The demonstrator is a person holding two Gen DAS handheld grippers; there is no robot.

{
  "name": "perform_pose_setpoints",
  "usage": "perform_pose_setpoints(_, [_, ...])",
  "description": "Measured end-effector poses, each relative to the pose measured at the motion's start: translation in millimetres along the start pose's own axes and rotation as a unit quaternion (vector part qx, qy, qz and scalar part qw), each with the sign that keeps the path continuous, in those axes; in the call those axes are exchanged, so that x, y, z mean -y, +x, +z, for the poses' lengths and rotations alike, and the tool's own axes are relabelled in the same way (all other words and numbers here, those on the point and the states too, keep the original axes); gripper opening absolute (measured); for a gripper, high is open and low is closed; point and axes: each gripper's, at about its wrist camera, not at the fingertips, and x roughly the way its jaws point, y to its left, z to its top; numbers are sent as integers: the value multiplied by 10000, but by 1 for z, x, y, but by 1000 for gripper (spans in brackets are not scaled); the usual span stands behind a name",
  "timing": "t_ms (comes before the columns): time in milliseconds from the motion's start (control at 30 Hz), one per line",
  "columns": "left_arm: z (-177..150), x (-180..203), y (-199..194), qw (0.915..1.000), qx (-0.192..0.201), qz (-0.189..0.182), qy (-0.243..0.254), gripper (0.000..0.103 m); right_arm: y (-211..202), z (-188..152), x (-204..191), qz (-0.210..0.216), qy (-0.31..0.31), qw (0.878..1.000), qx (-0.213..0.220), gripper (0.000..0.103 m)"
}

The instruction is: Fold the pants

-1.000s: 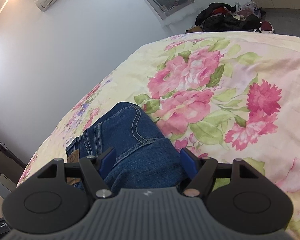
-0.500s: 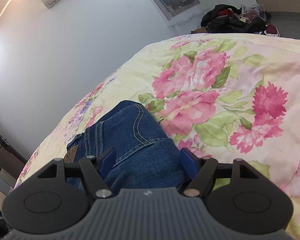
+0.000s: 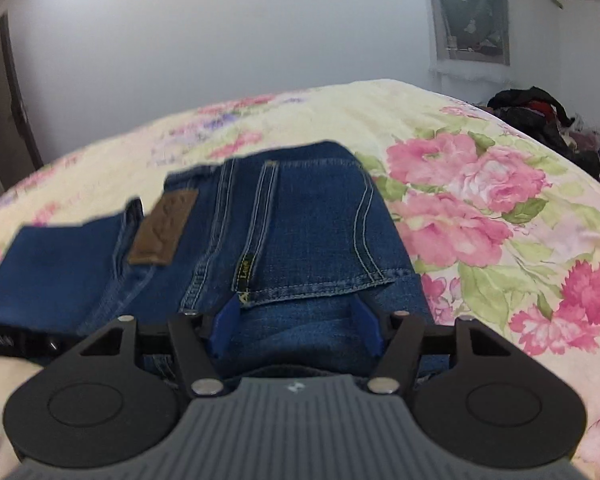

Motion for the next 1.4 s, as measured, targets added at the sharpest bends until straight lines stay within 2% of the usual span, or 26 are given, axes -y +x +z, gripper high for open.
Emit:
perform_pose_setpoints(33, [-2,2,-4,9999,56,61,108,12,-7,3,4,182,230,9994,198,60])
perform_pose_setpoints(100, [-6,4,-11,9993,151,220,262,13,-20,6,13,506,604,9950,621,58])
perform_pose_setpoints(133, [-9,5,-13,9990,142,310,299,13,-18,6,12,395,533,9959,608,58])
perform_pose_setpoints(200, [-12,2,-15,9986,87,423,296,14,3,0,8,127,255,9996,-87,59])
perform_pose_setpoints(233, [-14,-1,-18,9985,91,469,254,16,6,-3,4,44,79,9998,-170,59])
perform_pose_setpoints(300, [-18,-10,-25,9986,201,487,80,19,-3,2,1,44,82,9999,98,59])
perform_pose_setpoints(333, [-19,-16,-30,9984,286,477,-53,25,-10,6,5,140,282,9989,337,59])
perform_pose_setpoints(367, [-20,-23,-35,9980,387,463,-203,28,-16,7,11,186,496,9971,554,65])
perform_pose_setpoints(433, [-22,-35,-46,9960,595,491,-446,33,-24,9,25,-93,920,9928,759,73])
perform_pose_setpoints(467, [-22,-38,-50,9952,677,498,-500,34,-24,10,36,-211,1251,9891,743,73])
perform_pose_setpoints(500, [-22,-40,-54,9948,737,471,-514,34,-23,9,51,-235,1728,9825,647,74])
perform_pose_setpoints(533, [-19,-39,-55,9947,784,436,-499,34,-20,5,70,-188,2371,9701,484,74])
perform_pose_setpoints(567, [-16,-36,-56,9950,820,380,-427,34,-19,-3,89,-80,3084,9508,288,74])
perform_pose_setpoints(600, [-13,-30,-56,9952,865,335,-299,34,-18,-14,105,65,3756,9267,137,74])
perform_pose_setpoints(633, [-10,-22,-56,9953,905,303,-161,34,-20,-31,122,243,4546,8904,23,73])
perform_pose_setpoints(667, [-7,-13,-54,9953,937,259,-5,34,-20,-43,131,353,5007,8649,-47,71])
perform_pose_setpoints(700, [-3,-4,-52,9951,957,203,115,35,-19,-53,137,394,5292,8475,-129,65])
perform_pose_setpoints(733, [0,5,-49,9950,968,142,187,36,-18,-55,140,382,5353,8436,-206,52])
perform_pose_setpoints(867, [11,39,-38,9937,1023,-117,450,42,-12,-54,133,595,5304,8452,-295,53])
perform_pose_setpoints(967, [17,64,-28,9917,1049,-131,725,45,-15,-57,135,533,5449,8365,-222,47])
perform_pose_setpoints(1033, [22,80,-17,9907,1016,-105,898,46,-25,-58,140,288,5442,8384,-72,44])
perform_pose_setpoints(1100, [28,93,-5,9899,962,-86,1042,46,-32,-56,142,369,5450,8376,45,42])
perform_pose_setpoints(1167, [35,104,6,9888,916,-53,1176,46,-34,-57,143,648,5585,8270,33,32])
perform_pose_setpoints(1233, [44,114,18,9875,897,14,1296,46,-32,-64,143,748,5773,8131,-51,31])
perform_pose_setpoints(1333, [57,126,38,9847,870,124,1508,49,-23,-79,148,933,6211,7779,-219,31])
perform_pose_setpoints(1400, [64,136,53,9809,824,268,1739,51,-17,-84,149,1032,6375,7634,-128,26])
